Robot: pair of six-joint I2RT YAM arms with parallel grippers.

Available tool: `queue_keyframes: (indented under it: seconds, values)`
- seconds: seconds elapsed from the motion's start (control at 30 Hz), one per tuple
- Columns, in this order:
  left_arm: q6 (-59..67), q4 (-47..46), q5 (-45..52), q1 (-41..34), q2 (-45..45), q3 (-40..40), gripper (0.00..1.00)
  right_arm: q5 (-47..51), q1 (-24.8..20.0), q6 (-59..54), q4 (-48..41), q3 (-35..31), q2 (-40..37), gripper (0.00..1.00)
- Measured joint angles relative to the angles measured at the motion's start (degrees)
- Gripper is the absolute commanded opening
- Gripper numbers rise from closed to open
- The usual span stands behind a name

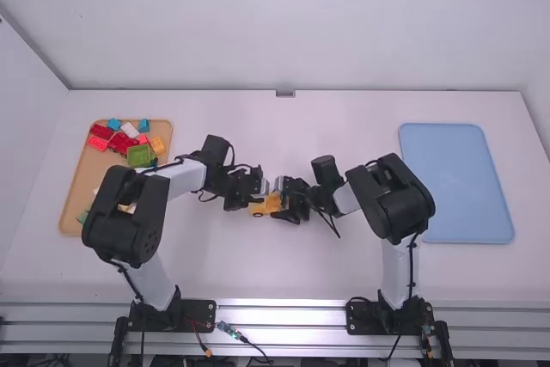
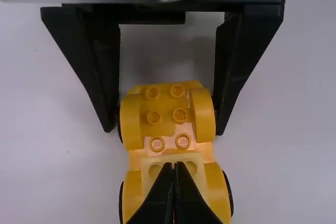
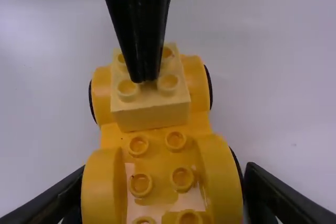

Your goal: Assemble lego blocks to make yellow taxi

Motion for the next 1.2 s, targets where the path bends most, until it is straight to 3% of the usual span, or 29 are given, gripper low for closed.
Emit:
queue_keyframes:
  seconds: [0.17,0.63,0.9,1.2]
  values:
    - [0.0,0.1,-0.2,-0.7,0.0,0.0,0.02,0.2,0.0,0.0,0.1,0.0,0.0,0.84]
    - [-0.1,0.7,-0.5,-0.8,-0.1,0.0,0.02,0.2,0.0,0.0,0.2,0.0,0.0,0.81]
    - [0.0,-2.2,-1.7,-0.8,-0.1,1.2,0.02,0.1,0.0,0.0,0.1,0.0,0.0,0.65]
    - [0.7,-3.2,-2.0,-0.8,-0.1,1.7,0.02,0.0,0.0,0.0,0.1,0.0,0.0,0.63]
